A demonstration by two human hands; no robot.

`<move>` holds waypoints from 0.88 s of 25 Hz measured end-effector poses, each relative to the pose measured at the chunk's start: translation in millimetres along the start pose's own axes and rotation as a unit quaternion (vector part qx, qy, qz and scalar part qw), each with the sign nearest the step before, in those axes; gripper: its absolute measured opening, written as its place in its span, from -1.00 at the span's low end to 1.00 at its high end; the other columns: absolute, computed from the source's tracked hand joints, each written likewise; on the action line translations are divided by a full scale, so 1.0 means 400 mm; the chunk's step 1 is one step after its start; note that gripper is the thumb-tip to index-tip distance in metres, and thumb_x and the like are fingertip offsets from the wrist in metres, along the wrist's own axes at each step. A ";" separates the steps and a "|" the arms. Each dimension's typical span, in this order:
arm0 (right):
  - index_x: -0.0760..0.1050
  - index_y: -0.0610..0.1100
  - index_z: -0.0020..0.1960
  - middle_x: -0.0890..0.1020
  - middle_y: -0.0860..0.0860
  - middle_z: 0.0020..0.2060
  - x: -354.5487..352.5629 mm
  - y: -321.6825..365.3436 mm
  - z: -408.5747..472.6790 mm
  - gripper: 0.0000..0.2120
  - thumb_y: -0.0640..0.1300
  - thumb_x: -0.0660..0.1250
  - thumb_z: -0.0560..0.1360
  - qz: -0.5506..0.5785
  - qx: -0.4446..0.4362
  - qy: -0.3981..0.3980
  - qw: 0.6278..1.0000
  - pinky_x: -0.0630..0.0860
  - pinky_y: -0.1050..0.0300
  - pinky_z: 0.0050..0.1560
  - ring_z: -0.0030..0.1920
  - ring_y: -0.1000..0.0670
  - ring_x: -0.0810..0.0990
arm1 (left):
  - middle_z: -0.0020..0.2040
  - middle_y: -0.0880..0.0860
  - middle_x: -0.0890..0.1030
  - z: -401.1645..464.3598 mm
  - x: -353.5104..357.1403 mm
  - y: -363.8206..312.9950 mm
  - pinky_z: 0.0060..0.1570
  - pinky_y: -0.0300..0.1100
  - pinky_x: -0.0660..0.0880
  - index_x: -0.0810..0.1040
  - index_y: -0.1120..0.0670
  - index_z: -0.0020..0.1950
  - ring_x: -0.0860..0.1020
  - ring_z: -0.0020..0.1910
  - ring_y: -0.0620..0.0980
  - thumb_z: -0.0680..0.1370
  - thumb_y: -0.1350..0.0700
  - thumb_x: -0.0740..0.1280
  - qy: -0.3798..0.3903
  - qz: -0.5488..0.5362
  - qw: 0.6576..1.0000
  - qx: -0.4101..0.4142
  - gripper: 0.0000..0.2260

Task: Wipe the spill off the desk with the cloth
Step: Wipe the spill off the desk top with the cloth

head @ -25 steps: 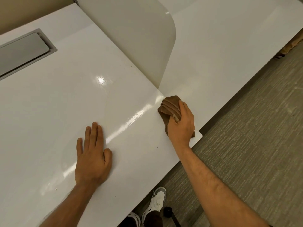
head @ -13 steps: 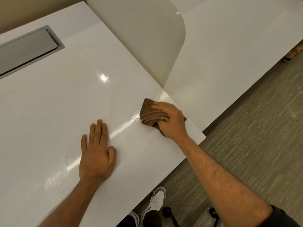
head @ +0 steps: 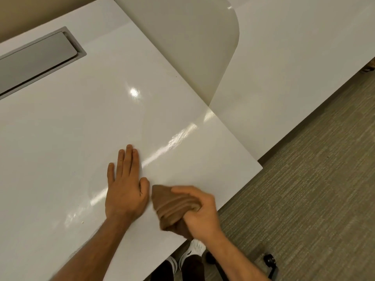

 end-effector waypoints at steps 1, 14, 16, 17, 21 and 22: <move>0.71 0.19 0.05 0.75 0.08 0.01 -0.035 0.027 0.029 -0.53 -0.28 0.38 0.30 0.038 0.026 -0.025 0.999 0.62 0.23 -0.01 0.04 0.07 0.71 | 0.74 0.04 -0.14 0.002 -0.002 -0.002 0.67 0.10 -0.18 -0.10 0.12 0.73 -0.18 0.71 0.01 0.60 0.02 -0.01 -0.001 -0.001 1.000 0.001 -0.31; 0.26 -0.13 0.59 0.37 -0.11 0.53 -0.021 0.146 0.522 -0.25 0.05 0.44 0.50 -0.388 -0.085 -0.180 0.900 0.21 -0.09 0.52 0.50 -0.15 0.35 | 0.73 0.04 -0.12 -0.004 -0.008 -0.008 0.67 0.12 -0.15 -0.10 0.12 0.72 -0.17 0.71 0.03 0.59 -0.01 -0.05 0.002 -0.013 1.000 -0.002 -0.31; 0.31 -0.11 0.57 0.42 -0.07 0.50 0.022 0.172 0.574 -0.27 -0.01 0.45 0.47 -0.384 -0.108 -0.146 0.905 0.25 -0.08 0.50 0.46 -0.13 0.40 | 0.74 0.03 -0.12 0.000 -0.007 -0.006 0.67 0.11 -0.16 -0.10 0.11 0.72 -0.17 0.71 0.02 0.59 -0.01 -0.05 -0.001 -0.014 1.000 -0.001 -0.31; 0.34 -0.11 0.56 0.45 -0.07 0.48 0.045 0.181 0.591 -0.29 -0.05 0.46 0.45 -0.380 -0.131 -0.107 0.909 0.27 -0.10 0.49 0.44 -0.13 0.43 | 0.73 0.03 -0.12 0.002 -0.007 -0.005 0.67 0.09 -0.17 -0.09 0.11 0.72 -0.17 0.71 0.01 0.59 0.00 -0.05 -0.003 -0.014 1.000 -0.001 -0.31; 0.51 -0.14 0.44 0.54 -0.11 0.42 0.120 0.187 0.575 -0.37 -0.24 0.48 0.37 -0.362 -0.228 0.090 0.899 0.31 -0.18 0.43 0.39 -0.17 0.51 | 0.74 0.02 -0.12 0.000 -0.007 0.001 0.66 0.01 -0.24 -0.09 0.10 0.73 -0.18 0.71 -0.01 0.58 0.03 -0.02 -0.014 -0.020 1.000 0.000 -0.31; 0.56 -0.14 0.39 0.58 -0.10 0.38 0.124 0.179 0.548 -0.40 -0.29 0.47 0.35 -0.352 -0.240 0.128 0.895 0.31 -0.17 0.41 0.35 -0.17 0.54 | 0.74 0.03 -0.09 -0.002 -0.008 0.001 0.66 0.00 -0.25 -0.07 0.11 0.73 -0.16 0.71 -0.01 0.58 0.03 -0.02 -0.017 -0.026 1.000 0.001 -0.31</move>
Point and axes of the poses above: each hand's wrist, its own z-axis towards the middle knuckle, its own x-axis out of the palm, y = z × x, the point moved 3 cm from there along z, towards the middle knuckle
